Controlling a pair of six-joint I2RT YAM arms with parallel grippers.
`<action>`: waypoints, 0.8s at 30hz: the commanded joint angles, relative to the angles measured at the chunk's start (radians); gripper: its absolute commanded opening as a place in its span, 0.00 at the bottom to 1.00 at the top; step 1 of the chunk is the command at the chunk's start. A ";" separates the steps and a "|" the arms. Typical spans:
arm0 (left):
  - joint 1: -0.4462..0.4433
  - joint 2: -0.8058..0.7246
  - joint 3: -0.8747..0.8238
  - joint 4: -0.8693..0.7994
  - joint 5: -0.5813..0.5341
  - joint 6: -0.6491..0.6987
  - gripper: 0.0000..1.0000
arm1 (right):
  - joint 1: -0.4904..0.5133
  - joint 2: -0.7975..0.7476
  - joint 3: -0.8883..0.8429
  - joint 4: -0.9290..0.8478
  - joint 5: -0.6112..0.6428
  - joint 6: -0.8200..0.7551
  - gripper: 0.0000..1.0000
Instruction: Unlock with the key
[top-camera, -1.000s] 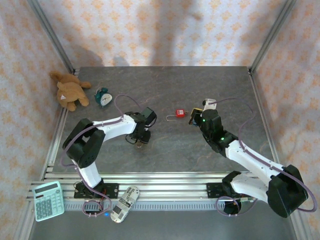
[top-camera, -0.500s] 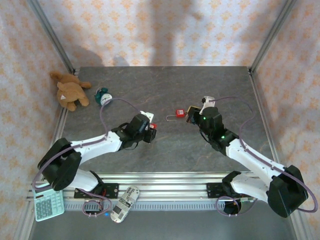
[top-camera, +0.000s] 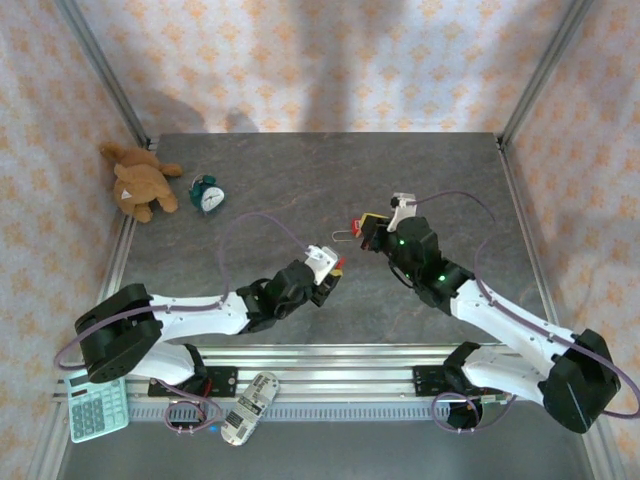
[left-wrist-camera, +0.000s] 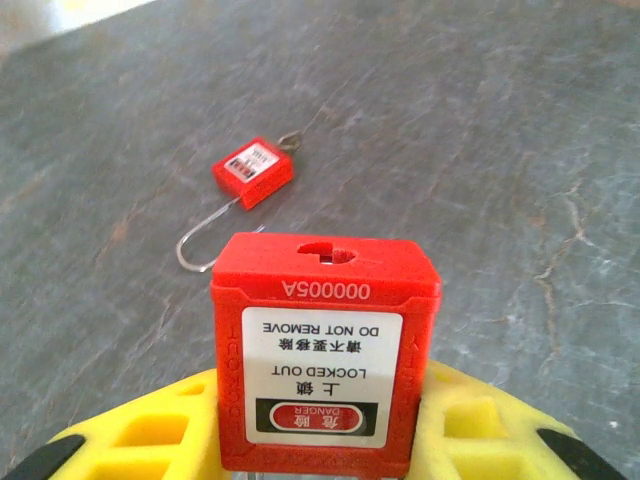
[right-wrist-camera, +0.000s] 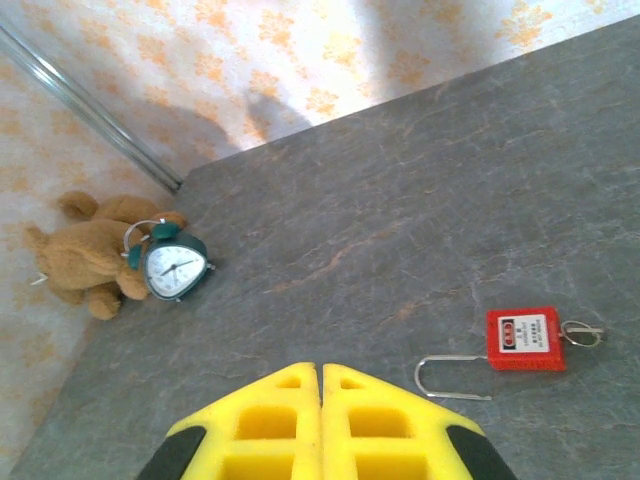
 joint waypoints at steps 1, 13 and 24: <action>-0.026 0.011 -0.013 0.125 -0.108 0.093 0.32 | 0.006 -0.060 -0.029 0.046 -0.027 0.004 0.04; -0.037 0.108 -0.059 0.369 -0.054 0.160 0.36 | 0.006 -0.087 -0.085 0.097 -0.185 -0.033 0.04; -0.038 0.135 -0.063 0.438 -0.060 0.149 0.34 | 0.006 -0.050 -0.136 0.161 -0.156 0.071 0.03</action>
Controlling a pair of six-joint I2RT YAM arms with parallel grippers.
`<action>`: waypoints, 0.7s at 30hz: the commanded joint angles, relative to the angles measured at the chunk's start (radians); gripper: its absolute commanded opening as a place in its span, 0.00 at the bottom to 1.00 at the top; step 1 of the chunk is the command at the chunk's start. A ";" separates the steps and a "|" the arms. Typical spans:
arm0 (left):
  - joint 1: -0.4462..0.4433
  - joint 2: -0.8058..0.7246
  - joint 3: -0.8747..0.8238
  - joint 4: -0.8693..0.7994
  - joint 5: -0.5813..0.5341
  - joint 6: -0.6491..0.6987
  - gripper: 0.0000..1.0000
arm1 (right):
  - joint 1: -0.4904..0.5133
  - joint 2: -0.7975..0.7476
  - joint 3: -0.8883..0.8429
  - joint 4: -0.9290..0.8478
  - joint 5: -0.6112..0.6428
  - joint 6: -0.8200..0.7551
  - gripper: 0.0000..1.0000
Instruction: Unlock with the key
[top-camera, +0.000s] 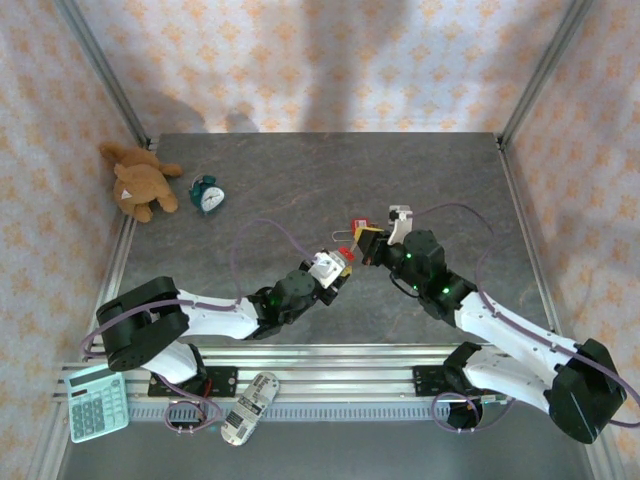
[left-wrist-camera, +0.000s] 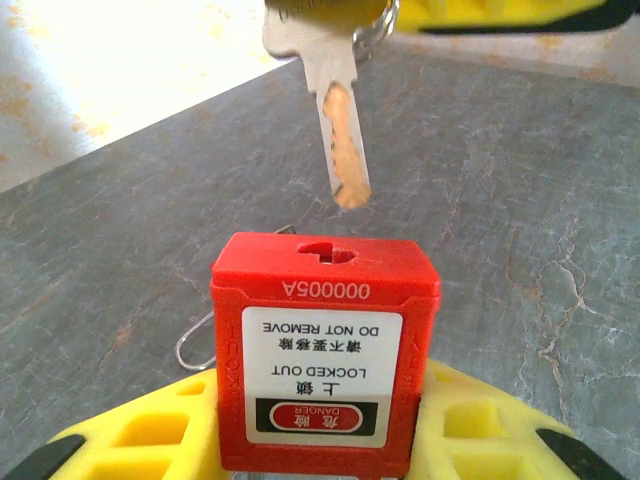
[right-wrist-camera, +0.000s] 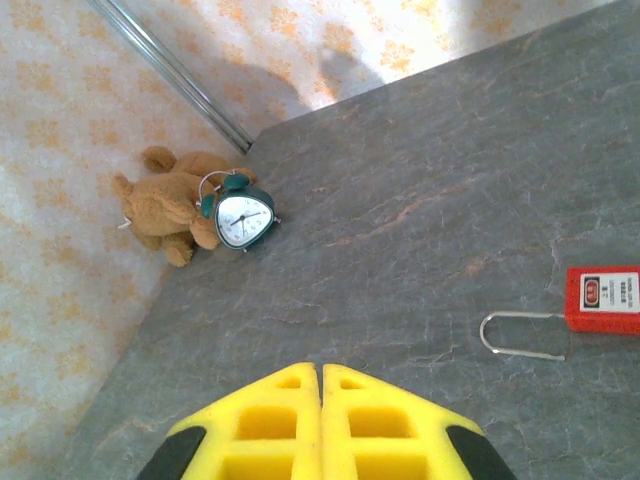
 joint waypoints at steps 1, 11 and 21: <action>-0.006 0.010 -0.007 0.058 -0.012 0.005 0.34 | 0.006 0.007 -0.016 0.068 0.013 0.051 0.03; -0.007 0.027 -0.004 0.043 -0.018 -0.020 0.32 | 0.006 0.016 -0.029 0.078 0.012 0.065 0.03; -0.006 0.018 -0.003 0.041 -0.009 -0.055 0.32 | 0.008 0.048 -0.035 0.096 0.026 0.068 0.03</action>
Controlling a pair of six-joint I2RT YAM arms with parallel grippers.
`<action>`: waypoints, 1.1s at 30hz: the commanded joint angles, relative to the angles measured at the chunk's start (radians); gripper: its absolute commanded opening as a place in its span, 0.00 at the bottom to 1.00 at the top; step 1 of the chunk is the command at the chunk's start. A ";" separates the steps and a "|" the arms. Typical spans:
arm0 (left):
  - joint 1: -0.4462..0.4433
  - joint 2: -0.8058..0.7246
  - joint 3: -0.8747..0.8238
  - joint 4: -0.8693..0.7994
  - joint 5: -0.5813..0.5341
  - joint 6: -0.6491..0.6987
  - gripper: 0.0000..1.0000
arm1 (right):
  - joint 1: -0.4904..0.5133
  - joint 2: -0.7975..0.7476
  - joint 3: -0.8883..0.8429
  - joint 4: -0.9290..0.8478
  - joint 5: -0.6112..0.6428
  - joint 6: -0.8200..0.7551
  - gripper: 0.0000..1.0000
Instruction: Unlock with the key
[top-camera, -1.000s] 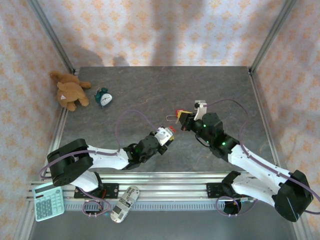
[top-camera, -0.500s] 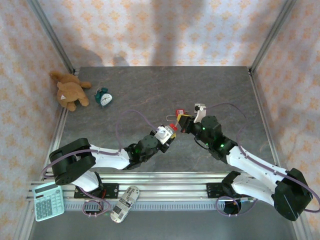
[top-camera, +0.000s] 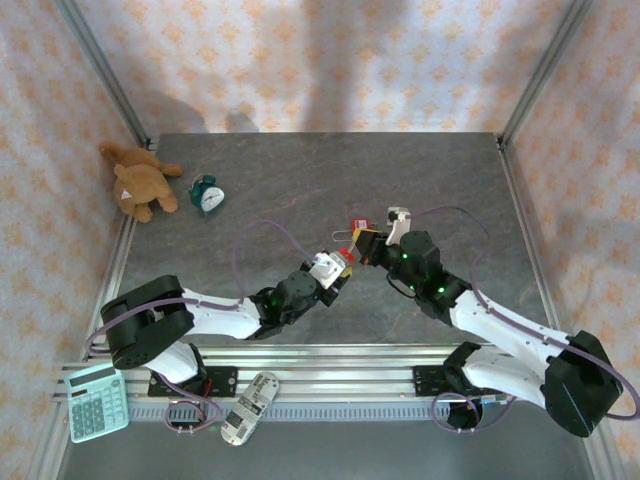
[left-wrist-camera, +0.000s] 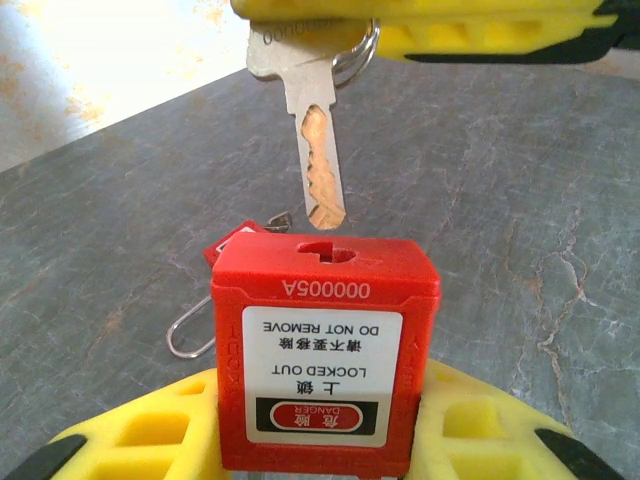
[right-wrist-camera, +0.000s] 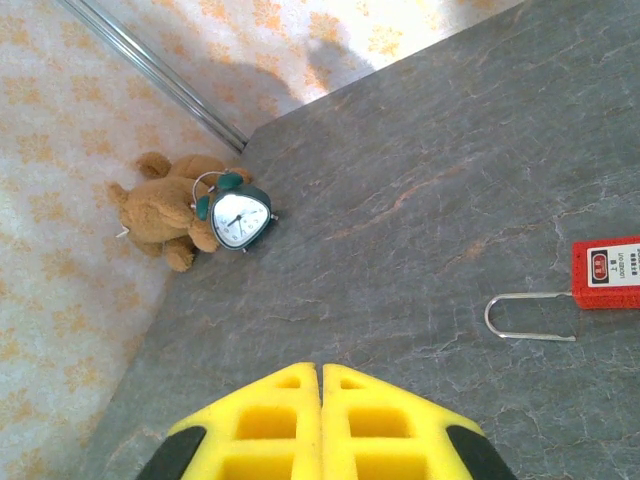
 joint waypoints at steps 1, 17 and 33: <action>-0.008 -0.003 -0.003 0.037 -0.011 -0.026 0.32 | 0.007 0.006 -0.019 0.048 0.023 0.006 0.03; -0.006 -0.012 0.014 0.018 -0.028 -0.058 0.31 | 0.027 0.028 -0.036 0.033 0.036 -0.049 0.03; 0.013 0.010 0.069 -0.016 -0.019 -0.101 0.30 | 0.039 0.014 -0.061 0.048 -0.070 -0.086 0.03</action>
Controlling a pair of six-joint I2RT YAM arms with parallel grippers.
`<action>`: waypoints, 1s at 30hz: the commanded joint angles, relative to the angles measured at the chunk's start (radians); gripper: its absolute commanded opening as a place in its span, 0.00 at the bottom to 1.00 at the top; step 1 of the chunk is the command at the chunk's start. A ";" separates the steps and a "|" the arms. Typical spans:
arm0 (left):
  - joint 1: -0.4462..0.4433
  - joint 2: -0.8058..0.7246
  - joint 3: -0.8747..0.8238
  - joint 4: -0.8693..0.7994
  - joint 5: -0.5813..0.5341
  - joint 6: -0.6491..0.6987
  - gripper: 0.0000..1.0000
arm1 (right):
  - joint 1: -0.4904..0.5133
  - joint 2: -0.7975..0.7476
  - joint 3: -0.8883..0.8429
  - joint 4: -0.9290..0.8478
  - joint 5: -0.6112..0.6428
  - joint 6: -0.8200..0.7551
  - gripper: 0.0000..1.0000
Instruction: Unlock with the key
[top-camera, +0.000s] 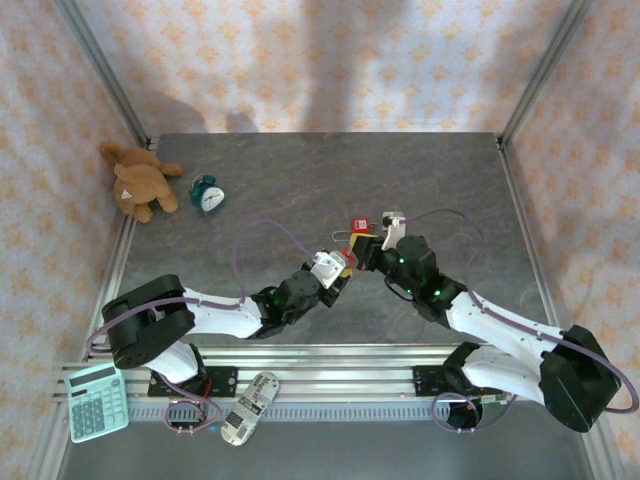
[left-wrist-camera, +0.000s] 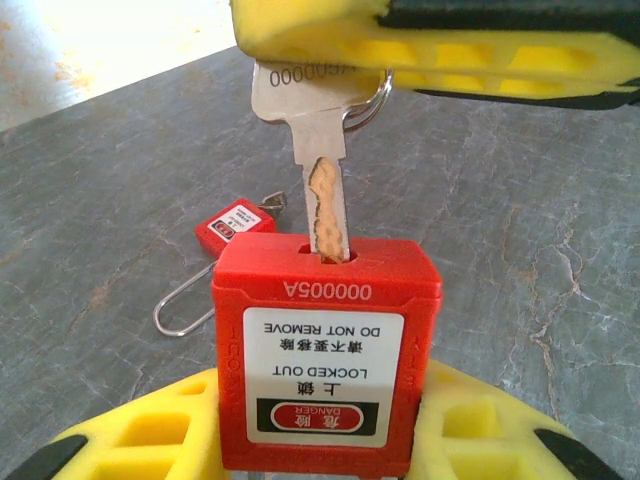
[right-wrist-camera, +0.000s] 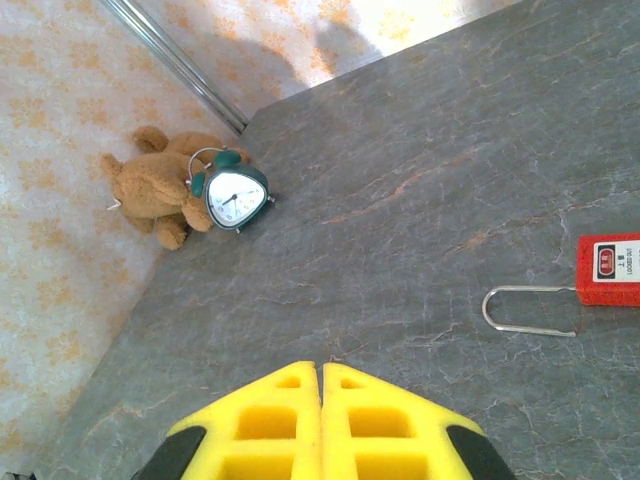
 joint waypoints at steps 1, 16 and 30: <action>0.018 0.001 0.051 0.039 -0.011 -0.043 0.30 | 0.015 -0.010 -0.020 -0.012 -0.071 -0.028 0.03; 0.073 -0.039 0.066 0.017 0.103 -0.118 0.31 | 0.020 0.007 -0.016 -0.033 -0.095 -0.115 0.03; 0.084 -0.074 0.087 -0.012 0.095 -0.112 0.31 | 0.036 0.045 -0.026 -0.036 -0.065 -0.113 0.03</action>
